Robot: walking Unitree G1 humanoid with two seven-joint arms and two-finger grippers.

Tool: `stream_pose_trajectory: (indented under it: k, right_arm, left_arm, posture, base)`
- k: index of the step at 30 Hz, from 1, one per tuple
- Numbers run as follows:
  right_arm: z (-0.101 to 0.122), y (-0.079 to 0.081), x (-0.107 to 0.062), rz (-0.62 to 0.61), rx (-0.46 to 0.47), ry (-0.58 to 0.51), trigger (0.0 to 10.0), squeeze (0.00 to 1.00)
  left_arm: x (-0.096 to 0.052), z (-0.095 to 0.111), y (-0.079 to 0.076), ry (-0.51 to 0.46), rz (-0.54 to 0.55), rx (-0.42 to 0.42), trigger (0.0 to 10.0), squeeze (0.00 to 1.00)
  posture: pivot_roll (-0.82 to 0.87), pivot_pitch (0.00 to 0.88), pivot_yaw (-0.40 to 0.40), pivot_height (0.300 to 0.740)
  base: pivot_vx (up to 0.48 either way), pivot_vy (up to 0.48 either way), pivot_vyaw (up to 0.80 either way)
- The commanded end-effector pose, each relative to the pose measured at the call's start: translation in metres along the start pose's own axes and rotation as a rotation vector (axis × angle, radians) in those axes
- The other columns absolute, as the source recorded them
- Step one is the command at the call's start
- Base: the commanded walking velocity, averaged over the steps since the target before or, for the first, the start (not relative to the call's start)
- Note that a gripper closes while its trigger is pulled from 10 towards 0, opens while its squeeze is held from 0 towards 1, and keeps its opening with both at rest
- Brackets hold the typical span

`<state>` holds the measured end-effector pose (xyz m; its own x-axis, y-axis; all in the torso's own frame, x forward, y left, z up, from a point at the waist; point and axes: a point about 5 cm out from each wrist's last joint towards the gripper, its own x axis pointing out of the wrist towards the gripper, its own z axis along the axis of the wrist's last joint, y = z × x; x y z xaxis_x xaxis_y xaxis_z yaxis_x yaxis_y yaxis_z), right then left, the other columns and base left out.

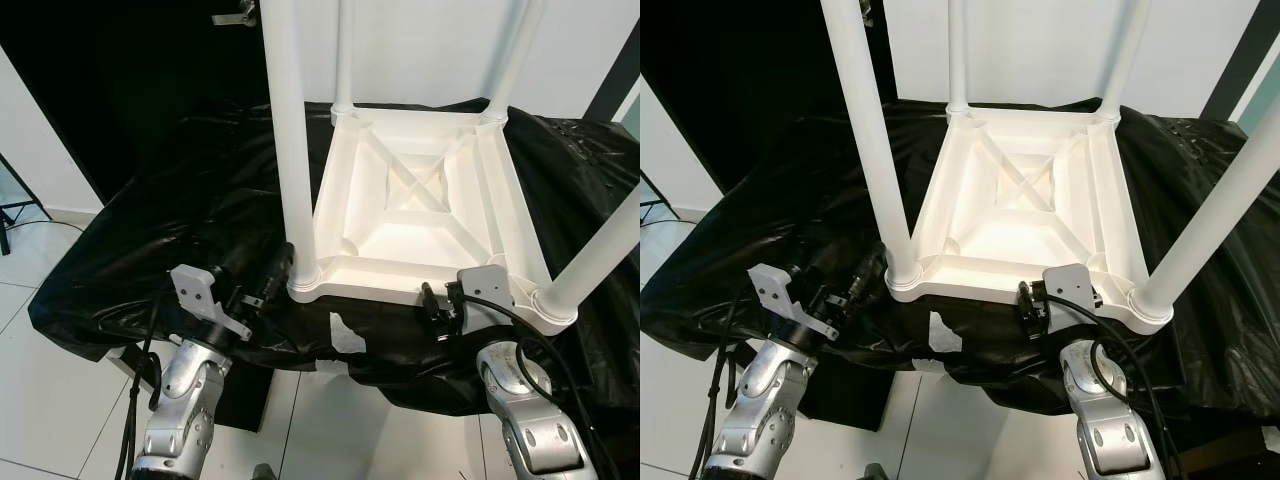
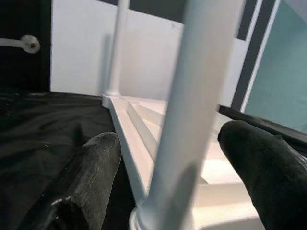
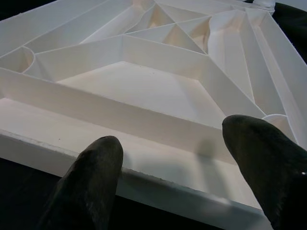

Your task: Building children table

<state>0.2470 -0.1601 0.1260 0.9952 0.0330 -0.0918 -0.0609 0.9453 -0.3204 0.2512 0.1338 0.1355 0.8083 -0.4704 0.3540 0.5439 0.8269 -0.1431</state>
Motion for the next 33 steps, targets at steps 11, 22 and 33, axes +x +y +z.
stream_pose_trajectory:
  k: [11,22,33]
  right_arm:
    - [-0.006,0.001,0.001,0.006,-0.017,0.043,10.0,0.00]
    - [-0.005,0.003,0.001,0.001,-0.008,0.042,10.0,0.00]
    - [-0.002,0.006,0.005,0.012,-0.019,0.027,10.0,0.00]
  left_arm:
    - [0.021,-0.018,-0.019,0.049,-0.168,0.061,10.0,0.00]
    - [0.031,-0.018,-0.009,0.064,-0.078,0.107,10.0,0.00]
    - [0.051,-0.021,-0.011,0.075,-0.006,0.148,10.0,0.00]
  posture:
    - [-0.07,0.038,0.002,0.740]
    - [-0.07,0.039,0.012,0.740]
    - [-0.06,0.035,0.014,0.740]
  base:
    - [0.000,0.000,0.00]
    - [0.000,0.000,0.00]
    - [0.000,0.000,0.00]
